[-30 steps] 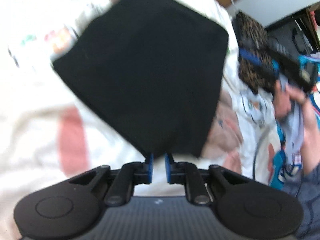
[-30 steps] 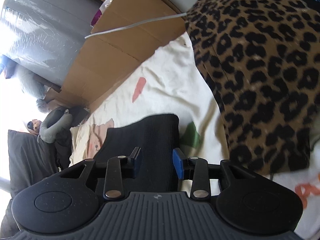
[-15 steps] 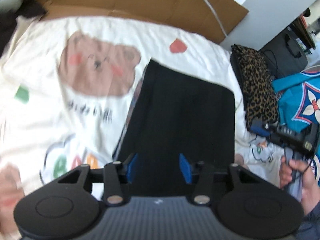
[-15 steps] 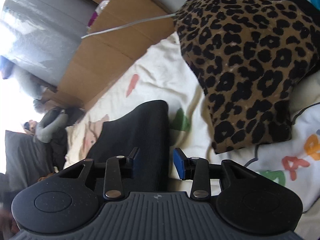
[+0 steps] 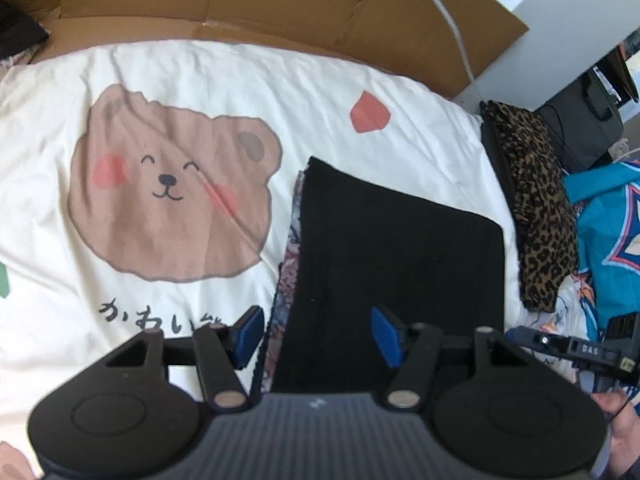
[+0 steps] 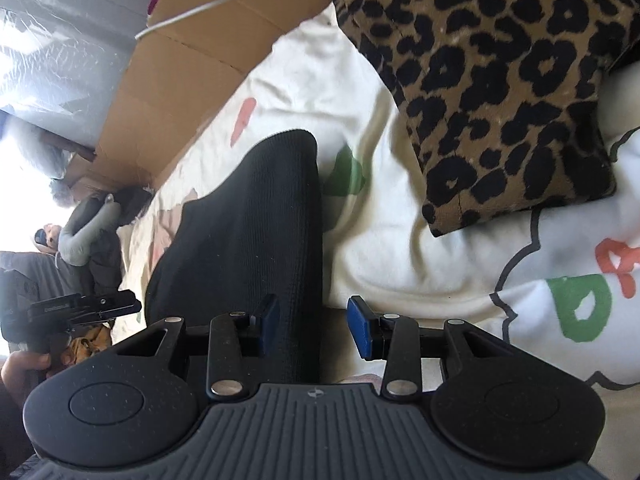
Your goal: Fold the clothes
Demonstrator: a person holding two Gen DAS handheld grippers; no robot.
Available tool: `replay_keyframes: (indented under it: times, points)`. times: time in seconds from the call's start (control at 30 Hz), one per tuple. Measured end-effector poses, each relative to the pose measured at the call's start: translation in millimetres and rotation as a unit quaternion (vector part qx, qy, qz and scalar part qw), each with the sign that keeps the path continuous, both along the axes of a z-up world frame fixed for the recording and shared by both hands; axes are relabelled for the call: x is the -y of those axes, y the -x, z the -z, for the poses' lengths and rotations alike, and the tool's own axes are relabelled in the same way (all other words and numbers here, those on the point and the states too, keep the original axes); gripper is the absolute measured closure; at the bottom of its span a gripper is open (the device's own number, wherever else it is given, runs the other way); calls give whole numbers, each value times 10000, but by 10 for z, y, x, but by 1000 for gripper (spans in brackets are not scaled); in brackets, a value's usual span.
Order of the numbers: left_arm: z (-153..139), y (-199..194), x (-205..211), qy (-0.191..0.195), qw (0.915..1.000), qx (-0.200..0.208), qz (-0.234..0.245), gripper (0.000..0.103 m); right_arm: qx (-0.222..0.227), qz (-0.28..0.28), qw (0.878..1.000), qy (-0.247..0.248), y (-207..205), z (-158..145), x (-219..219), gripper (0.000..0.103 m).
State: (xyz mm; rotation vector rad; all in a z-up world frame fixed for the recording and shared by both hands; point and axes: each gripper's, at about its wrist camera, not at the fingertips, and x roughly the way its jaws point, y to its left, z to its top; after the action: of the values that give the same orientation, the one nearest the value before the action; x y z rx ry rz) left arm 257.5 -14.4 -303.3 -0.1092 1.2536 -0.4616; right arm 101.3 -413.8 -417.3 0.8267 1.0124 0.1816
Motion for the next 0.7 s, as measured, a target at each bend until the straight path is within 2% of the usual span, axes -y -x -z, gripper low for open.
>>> replay_keyframes:
  times: [0.07, 0.3, 0.33, 0.4, 0.47, 0.53, 0.63, 0.7]
  points:
    - [86, -7, -7, 10, 10000, 42, -36, 40, -48, -36, 10000, -46, -24, 39, -32, 60]
    - [434, -79, -33, 373, 9988, -329, -25, 42, -106, -223, 9991, -331, -114, 185, -181, 62]
    - [478, -94, -47, 469, 9981, -393, -42, 45, -108, -250, 9990, -368, -126, 202, -203, 66]
    - [521, -114, -67, 550, 9978, -373, -17, 53, -55, -293, 9988, -389, -149, 183, -232, 89]
    - [490, -111, -69, 615, 9976, -280, 123, 69, 35, -322, 9987, -401, -155, 136, -232, 95]
    - [421, -117, -87, 655, 9974, -231, 192, 78, 140, -350, 9982, -473, -143, 72, -223, 96]
    - [376, -139, -137, 706, 9969, -287, 172, 77, 179, -362, 9979, -508, -140, 21, -223, 95]
    - [380, -154, -155, 654, 9972, -339, 139, 61, 102, -308, 9980, -546, -147, 31, -209, 92]
